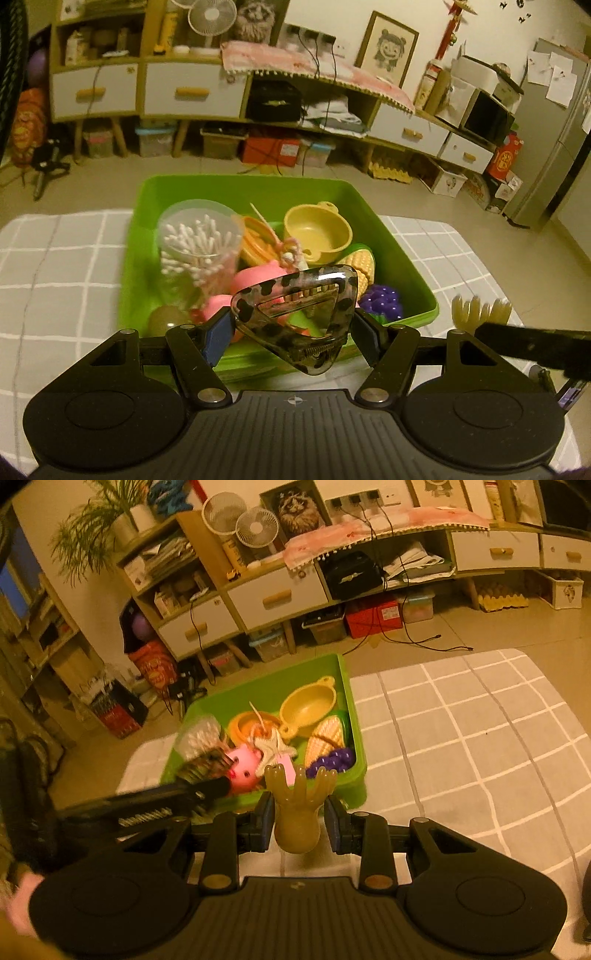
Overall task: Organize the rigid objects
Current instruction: 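Carry the hair clip and brown octopus over the green tub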
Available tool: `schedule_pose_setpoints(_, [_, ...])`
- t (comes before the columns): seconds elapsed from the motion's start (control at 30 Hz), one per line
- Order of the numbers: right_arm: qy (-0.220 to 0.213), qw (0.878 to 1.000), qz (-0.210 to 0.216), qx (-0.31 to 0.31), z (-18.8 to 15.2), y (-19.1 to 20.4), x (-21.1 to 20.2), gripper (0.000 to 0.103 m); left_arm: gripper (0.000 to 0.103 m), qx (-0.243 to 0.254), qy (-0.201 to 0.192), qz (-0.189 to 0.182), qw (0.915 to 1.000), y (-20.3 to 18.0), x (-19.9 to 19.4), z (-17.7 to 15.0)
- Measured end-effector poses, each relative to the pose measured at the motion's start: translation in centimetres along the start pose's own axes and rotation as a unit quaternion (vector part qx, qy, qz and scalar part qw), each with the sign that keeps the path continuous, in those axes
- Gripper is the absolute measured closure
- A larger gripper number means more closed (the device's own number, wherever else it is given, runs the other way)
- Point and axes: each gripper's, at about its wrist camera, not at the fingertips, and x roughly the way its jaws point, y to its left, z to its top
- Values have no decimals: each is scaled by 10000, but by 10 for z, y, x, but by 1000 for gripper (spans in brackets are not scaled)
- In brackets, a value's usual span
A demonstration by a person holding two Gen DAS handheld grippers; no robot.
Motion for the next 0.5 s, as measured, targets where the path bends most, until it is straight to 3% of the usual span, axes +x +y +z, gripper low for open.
schedule_pose_setpoints(0.23, [-343, 9986, 131, 378, 14, -10, 15, 78, 31, -96, 171, -69, 9998, -4, 16, 4])
schedule_pose_setpoints(0.5, [-571, 9948, 274, 797, 16, -24, 40, 77, 31, 167, -43, 4, 9999, -8, 25, 7])
